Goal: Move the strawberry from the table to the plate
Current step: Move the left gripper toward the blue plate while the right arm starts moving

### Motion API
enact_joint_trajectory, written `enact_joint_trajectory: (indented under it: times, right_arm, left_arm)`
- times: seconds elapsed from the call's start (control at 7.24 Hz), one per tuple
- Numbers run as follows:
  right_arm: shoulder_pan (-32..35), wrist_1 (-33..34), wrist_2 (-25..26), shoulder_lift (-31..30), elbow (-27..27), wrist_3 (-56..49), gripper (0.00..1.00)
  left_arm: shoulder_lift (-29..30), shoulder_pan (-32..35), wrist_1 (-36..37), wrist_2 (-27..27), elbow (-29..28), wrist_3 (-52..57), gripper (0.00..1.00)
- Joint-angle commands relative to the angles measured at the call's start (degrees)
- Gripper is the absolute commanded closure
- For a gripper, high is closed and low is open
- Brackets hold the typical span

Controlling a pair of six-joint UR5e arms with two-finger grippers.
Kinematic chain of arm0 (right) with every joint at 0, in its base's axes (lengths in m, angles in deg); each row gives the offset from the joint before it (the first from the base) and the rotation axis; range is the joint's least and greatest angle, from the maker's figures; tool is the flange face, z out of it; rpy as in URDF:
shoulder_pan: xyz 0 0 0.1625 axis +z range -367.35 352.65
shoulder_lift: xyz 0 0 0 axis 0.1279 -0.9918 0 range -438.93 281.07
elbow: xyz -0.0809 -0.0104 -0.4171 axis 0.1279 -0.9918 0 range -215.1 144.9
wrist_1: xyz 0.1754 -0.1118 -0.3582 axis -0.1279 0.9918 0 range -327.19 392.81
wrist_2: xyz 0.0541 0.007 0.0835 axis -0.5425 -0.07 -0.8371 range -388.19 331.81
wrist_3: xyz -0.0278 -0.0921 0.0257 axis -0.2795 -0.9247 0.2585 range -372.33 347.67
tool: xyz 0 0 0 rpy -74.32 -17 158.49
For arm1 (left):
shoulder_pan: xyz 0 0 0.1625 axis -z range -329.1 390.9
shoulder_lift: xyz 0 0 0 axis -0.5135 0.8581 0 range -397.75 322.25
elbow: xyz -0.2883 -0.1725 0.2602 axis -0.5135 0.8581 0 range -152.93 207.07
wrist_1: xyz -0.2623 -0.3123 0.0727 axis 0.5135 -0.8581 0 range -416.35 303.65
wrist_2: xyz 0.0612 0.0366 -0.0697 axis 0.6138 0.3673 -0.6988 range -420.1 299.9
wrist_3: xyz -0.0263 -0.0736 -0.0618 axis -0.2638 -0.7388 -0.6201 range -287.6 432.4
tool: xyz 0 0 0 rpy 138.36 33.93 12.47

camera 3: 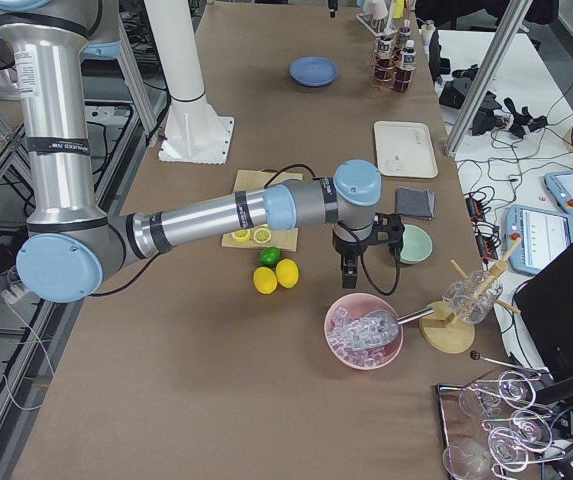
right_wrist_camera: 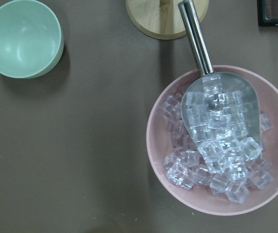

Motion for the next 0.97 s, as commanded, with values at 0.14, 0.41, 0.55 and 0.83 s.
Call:
enact_joint_trajectory:
  times: [0.14,0.41,0.55,0.83]
  right_arm:
    - [-2.99,0.0,0.02,0.02,2.94,4.75,0.0]
    - [-4.74,-0.09,0.2,0.1,4.0,8.53,0.0]
    - [-5.1,-0.09,0.29,0.1,3.91,8.53,0.0]
    - [-5.71,-0.09,0.2,0.19,4.0,8.71,0.0]
  left_arm:
    - [-1.55,-13.81,-28.9,7.72,-10.13,-21.91,0.02]
    - [-1.2,-21.05,-35.21,13.74,-12.28,-29.5,0.02]
    - [-1.11,-21.33,-35.31,13.84,-12.37,-29.52,0.03]
    - [-1.11,-21.6,-35.22,13.84,-12.54,-29.26,0.05]
